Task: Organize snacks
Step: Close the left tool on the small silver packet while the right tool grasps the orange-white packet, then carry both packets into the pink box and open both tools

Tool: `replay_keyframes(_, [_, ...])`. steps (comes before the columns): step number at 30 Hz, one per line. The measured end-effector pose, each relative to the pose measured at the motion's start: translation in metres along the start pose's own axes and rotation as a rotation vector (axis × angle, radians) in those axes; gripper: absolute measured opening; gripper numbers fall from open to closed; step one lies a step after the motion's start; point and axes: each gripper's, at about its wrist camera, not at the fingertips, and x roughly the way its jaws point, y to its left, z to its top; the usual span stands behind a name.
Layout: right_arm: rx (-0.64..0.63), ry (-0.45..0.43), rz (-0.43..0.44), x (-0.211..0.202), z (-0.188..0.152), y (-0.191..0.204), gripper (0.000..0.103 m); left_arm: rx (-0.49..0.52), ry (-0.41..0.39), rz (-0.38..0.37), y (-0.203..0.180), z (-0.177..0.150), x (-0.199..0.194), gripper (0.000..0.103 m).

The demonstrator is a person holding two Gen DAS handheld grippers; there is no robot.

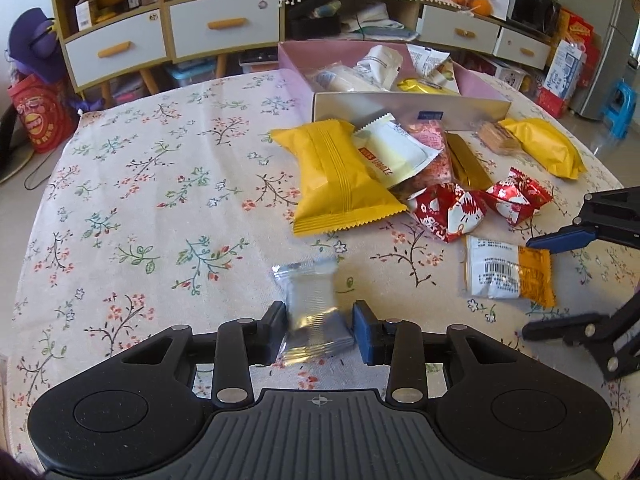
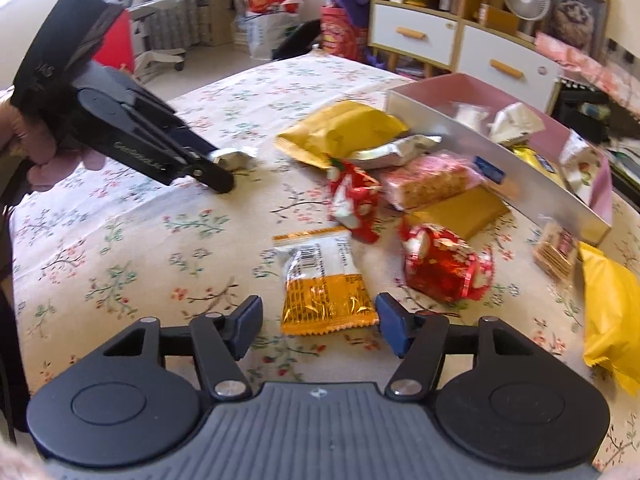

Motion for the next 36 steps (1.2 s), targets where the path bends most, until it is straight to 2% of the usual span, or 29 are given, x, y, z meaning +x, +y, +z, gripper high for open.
replay_keyframes(3, [-0.002, -0.001, -0.009, 0.003, 0.004, 0.001, 0.065, -0.023, -0.005, -0.013, 0.000, 0.001, 0.001, 0.043])
replay_keyframes(10, [-0.007, 0.000, -0.030, 0.013, 0.012, 0.003, 0.068, -0.026, -0.007, 0.011, -0.007, 0.003, 0.004, 0.041])
replay_keyframes(12, [-0.019, -0.001, -0.033, 0.014, 0.013, 0.006, 0.064, -0.027, -0.002, 0.021, -0.008, 0.004, 0.004, 0.039])
replay_keyframes(14, [-0.035, -0.003, -0.029, 0.013, 0.014, 0.009, 0.058, -0.023, 0.007, 0.041, -0.009, 0.005, 0.004, 0.031])
replay_keyframes(16, [-0.048, -0.004, -0.029, 0.013, 0.015, 0.011, 0.052, -0.020, 0.014, 0.049, -0.010, 0.006, 0.004, 0.028])
replay_keyframes(18, [-0.062, -0.003, -0.032, 0.012, 0.016, 0.014, 0.040, -0.023, 0.020, 0.052, -0.010, 0.006, 0.003, 0.027])
replay_keyframes(27, [-0.059, 0.014, -0.034, 0.010, 0.023, 0.018, 0.037, -0.044, 0.035, 0.045, -0.013, 0.009, 0.001, 0.024])
replay_keyframes(36, [-0.017, -0.045, -0.022, -0.007, 0.038, 0.013, 0.037, -0.049, 0.018, 0.025, -0.020, 0.021, -0.009, 0.023])
